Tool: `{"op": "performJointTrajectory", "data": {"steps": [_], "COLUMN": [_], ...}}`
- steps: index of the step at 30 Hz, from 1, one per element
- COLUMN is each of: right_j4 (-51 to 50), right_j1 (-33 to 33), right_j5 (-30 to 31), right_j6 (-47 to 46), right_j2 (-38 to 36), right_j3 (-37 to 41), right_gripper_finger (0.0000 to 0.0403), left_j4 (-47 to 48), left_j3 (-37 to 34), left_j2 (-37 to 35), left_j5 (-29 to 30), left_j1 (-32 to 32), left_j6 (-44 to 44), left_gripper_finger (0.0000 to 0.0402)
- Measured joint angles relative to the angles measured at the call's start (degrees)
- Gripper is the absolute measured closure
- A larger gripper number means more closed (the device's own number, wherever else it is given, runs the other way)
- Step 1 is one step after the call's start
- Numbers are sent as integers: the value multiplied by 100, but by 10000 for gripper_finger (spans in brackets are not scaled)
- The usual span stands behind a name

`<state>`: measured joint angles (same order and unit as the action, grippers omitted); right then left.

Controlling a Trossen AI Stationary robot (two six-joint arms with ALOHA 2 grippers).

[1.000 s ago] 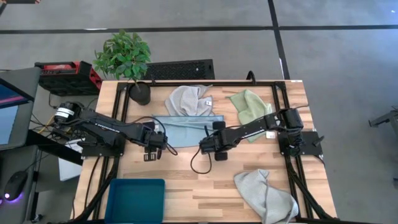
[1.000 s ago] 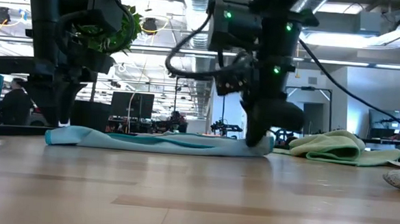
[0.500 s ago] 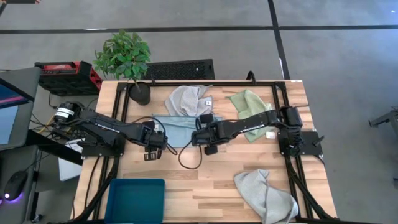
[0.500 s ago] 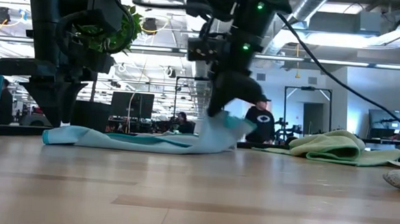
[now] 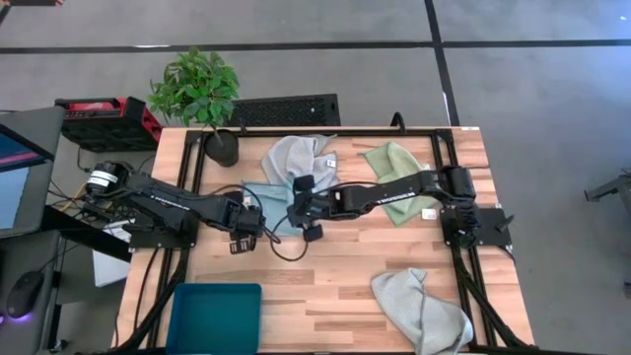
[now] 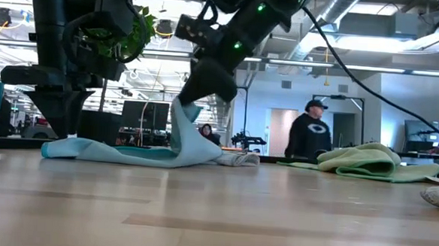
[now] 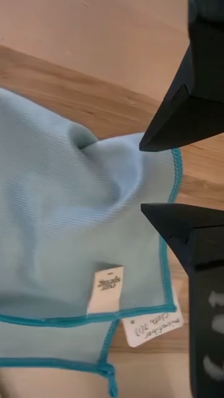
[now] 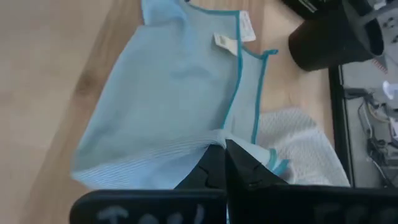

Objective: Fold microfiber towels
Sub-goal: Fold the blue microfiber cloth

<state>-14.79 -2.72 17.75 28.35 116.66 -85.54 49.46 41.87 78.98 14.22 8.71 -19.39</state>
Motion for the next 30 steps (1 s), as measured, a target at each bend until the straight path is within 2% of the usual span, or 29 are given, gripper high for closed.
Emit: {"op": "performJointTrajectory", "data": {"steps": [8,16,22,30], "right_j4": [1079,1805,1996,2624], "right_j1": [122,188,217,257], "right_j5": [-124,-288,-335,-602], "right_j6": [149,218,226,211], "right_j2": [229,552,768,1123], "right_j3": [13,-39,-468,-970], "right_gripper_finger": [397,397,397,397], "left_j4": [427,641,773,926], "left_j3": [2,11,11,6], "left_j2": [-219,-1216,-1834,-2182], "left_j5": [-2,-33,-2,56], "left_j1": [0,35,47,61], "left_j6": [-400,-693,-742,-770], "left_gripper_finger": [263,263,263,263]}}
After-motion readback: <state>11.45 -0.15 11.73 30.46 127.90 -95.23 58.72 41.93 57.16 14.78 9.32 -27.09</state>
